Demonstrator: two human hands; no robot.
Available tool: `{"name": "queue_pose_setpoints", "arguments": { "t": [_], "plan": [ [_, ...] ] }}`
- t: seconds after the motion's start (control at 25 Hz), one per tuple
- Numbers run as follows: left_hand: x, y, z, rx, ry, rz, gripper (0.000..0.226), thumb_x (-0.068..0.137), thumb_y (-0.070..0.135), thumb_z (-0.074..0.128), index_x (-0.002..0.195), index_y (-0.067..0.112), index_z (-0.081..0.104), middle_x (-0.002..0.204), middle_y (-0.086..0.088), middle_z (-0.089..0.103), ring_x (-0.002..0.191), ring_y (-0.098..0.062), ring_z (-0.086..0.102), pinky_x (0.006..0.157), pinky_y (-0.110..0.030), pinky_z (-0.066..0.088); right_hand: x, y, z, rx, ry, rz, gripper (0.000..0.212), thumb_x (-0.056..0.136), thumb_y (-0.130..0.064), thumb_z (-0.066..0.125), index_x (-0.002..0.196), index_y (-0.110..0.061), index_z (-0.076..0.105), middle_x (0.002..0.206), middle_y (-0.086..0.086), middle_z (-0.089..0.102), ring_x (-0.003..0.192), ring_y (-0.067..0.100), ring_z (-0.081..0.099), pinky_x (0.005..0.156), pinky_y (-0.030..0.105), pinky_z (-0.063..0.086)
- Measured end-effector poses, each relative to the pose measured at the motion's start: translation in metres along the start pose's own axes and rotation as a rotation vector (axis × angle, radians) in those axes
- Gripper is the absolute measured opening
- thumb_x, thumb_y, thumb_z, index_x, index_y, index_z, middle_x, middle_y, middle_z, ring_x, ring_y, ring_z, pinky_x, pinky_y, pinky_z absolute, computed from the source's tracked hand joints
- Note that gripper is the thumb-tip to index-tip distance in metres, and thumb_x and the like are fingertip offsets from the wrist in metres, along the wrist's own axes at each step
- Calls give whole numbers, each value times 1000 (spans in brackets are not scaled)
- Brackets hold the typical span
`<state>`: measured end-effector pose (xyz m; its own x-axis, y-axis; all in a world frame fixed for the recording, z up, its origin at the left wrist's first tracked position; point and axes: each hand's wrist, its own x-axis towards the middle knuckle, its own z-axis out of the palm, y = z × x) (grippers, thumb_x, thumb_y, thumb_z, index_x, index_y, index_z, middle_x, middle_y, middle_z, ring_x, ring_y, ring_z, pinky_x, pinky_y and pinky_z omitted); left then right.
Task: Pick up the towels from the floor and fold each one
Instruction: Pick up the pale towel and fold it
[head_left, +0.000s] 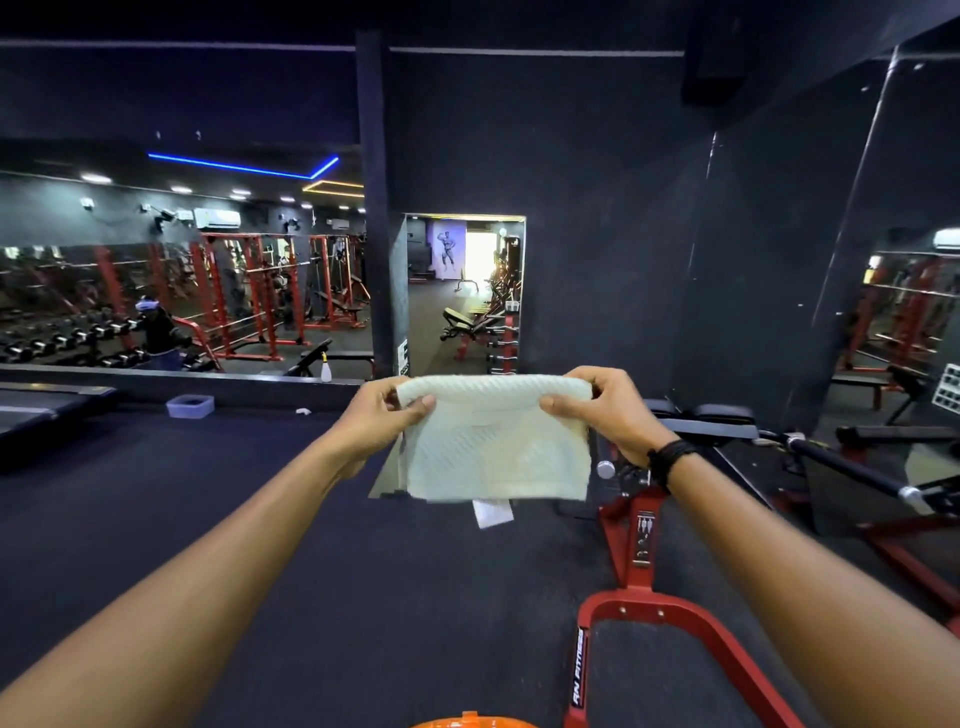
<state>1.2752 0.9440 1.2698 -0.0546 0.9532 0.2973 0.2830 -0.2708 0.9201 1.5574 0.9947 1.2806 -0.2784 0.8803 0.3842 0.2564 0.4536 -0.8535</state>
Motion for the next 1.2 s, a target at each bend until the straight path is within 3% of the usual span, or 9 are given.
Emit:
{"name": "queue_pose_setpoints", "arguments": {
  "t": [0.16, 0.32, 0.44, 0.6, 0.68, 0.8, 0.92, 1.04, 1.2],
  "plan": [
    [-9, -8, 7, 25, -143, -72, 23, 87, 18, 67, 108, 11, 60, 96, -2, 71, 89, -18, 68, 68, -29, 53, -6, 2, 0, 12, -115, 108, 28, 76, -21, 79, 88, -11, 56, 86, 6, 63, 75, 14, 61, 65, 29, 53],
    [-15, -9, 10, -192, -135, -138, 53, 74, 34, 74, 119, 12, 58, 108, -4, 72, 98, -20, 70, 76, -33, 57, -10, 5, 11, 167, -10, 137, 21, 82, -19, 74, 88, -12, 56, 88, 5, 63, 74, 14, 61, 57, 23, 51],
    [-20, -12, 16, -226, -182, -159, 46, 76, 10, 76, 118, 11, 57, 113, -8, 71, 97, -17, 70, 76, -30, 58, -10, -5, 9, 363, 38, 203, 23, 82, -18, 73, 98, -10, 59, 95, 7, 67, 78, 16, 66, 61, 28, 56],
    [-20, -11, 22, -449, 68, -205, 28, 91, 8, 60, 117, -1, 57, 105, -16, 70, 77, -16, 72, 61, -28, 58, -21, 6, 5, 283, -385, 348, 43, 70, -32, 77, 106, -11, 66, 100, 5, 72, 80, 14, 67, 64, 27, 55],
    [-23, -14, 18, -415, -17, -279, 31, 96, 17, 54, 124, 5, 53, 111, -13, 69, 86, -17, 71, 64, -28, 58, -23, 21, 10, 241, -374, 384, 55, 65, -35, 81, 111, -8, 65, 107, 11, 70, 79, 17, 66, 64, 28, 53],
    [-31, -17, 11, -369, -339, -347, 57, 81, 26, 72, 130, 24, 44, 127, -3, 64, 111, -19, 64, 85, -35, 57, -20, 26, 15, 341, -244, 434, 39, 91, -22, 62, 124, -2, 58, 121, 21, 64, 96, 29, 62, 82, 41, 51],
    [-30, -17, 5, -458, -383, -300, 64, 76, 7, 75, 131, 22, 45, 127, -5, 64, 112, -24, 64, 87, -41, 56, -23, 18, 2, 455, -370, 420, 36, 96, -8, 52, 131, -16, 52, 122, 11, 66, 93, 23, 69, 72, 38, 59],
    [-28, -15, 3, -612, -259, -215, 50, 71, -4, 70, 116, 16, 61, 111, -12, 70, 89, -24, 71, 67, -34, 61, -26, 7, -7, 637, -375, 349, 48, 86, 11, 48, 122, -19, 57, 114, 8, 69, 87, 22, 72, 59, 35, 61],
    [-28, -3, 8, -662, -190, -112, 22, 60, -5, 62, 58, 15, 69, 87, -8, 74, 69, -22, 71, 48, -29, 56, -30, -2, -3, 844, -215, 277, 50, 91, 11, 34, 82, -11, 78, 88, 11, 74, 80, 19, 73, 65, 30, 59]
  ]
}}
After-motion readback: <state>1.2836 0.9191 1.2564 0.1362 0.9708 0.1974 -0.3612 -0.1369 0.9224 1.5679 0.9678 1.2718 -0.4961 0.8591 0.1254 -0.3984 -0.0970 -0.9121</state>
